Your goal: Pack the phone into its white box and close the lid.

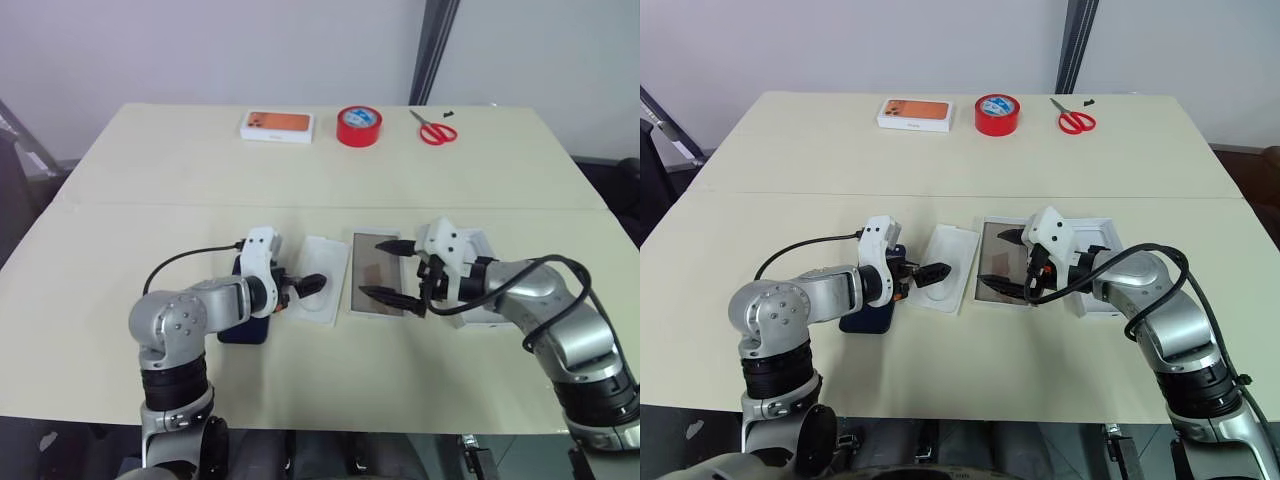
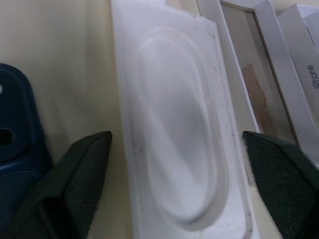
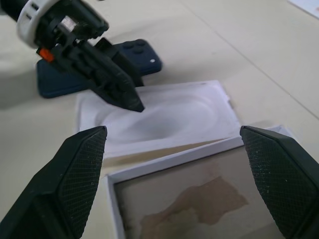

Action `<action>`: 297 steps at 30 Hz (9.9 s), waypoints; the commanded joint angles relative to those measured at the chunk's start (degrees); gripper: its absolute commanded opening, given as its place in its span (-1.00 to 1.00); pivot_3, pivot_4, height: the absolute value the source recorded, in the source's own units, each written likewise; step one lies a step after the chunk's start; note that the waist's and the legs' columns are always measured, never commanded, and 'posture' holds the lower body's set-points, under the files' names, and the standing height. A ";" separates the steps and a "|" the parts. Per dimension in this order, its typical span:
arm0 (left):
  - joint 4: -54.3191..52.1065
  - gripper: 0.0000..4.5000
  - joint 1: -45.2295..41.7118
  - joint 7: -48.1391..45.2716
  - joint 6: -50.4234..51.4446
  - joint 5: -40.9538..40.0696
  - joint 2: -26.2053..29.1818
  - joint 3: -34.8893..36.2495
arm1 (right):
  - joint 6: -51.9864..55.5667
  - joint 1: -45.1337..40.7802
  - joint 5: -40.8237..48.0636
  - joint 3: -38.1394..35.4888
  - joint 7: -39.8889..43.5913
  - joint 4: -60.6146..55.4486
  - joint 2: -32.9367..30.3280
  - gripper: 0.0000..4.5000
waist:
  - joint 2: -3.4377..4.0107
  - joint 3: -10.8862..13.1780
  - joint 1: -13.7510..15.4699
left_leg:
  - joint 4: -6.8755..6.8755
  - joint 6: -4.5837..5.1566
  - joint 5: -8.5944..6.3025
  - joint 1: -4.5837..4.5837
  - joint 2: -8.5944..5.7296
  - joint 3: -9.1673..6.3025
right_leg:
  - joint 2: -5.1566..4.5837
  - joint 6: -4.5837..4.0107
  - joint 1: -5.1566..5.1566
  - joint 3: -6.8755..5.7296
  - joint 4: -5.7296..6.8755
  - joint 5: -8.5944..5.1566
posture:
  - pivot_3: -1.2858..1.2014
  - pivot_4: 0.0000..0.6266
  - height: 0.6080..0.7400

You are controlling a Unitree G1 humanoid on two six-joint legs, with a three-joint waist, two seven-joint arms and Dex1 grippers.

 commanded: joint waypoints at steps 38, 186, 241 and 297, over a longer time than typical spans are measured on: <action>0.40 -1.00 -12.50 -0.53 1.42 -3.12 -8.28 28.33 | -7.28 -4.31 -18.27 21.60 4.19 0.15 2.40 -0.97 | -0.10 0.06 -0.12 | 0.07 -0.35 0.17 -0.01 0.01 -0.03 | 0.01 0.00 -0.02 0.00 0.05 0.00 | 0.03 -0.52 0.84; 1.55 0.98 13.95 0.08 1.42 -25.99 17.38 9.91 | -7.12 -28.16 -38.88 40.48 -1.81 22.02 25.07 -1.00 | -0.10 -0.09 -0.24 | -0.58 -0.75 0.42 0.10 -0.13 -0.09 | -0.15 -0.06 -0.26 0.00 0.10 0.00 | 0.03 -0.52 0.84; 7.13 -0.99 11.86 30.76 -34.97 -74.89 29.50 3.01 | 0.23 -20.35 -23.40 17.06 7.74 1.23 10.44 -1.00 | -0.26 -0.02 0.08 | -0.65 -0.78 0.44 -0.02 -0.13 -0.16 | -0.21 -0.11 -0.32 -0.04 -0.07 -0.03 | 0.03 -0.52 0.84; 5.69 0.88 -2.77 -7.45 -39.76 -4.57 43.82 -31.89 | -3.56 -10.59 -22.64 10.48 2.34 8.05 -5.63 -1.00 | -0.30 0.05 0.34 | -0.62 -0.83 0.52 0.06 -0.10 -0.06 | -0.01 -0.11 -0.19 0.02 -0.07 -0.04 | 0.03 -0.52 0.84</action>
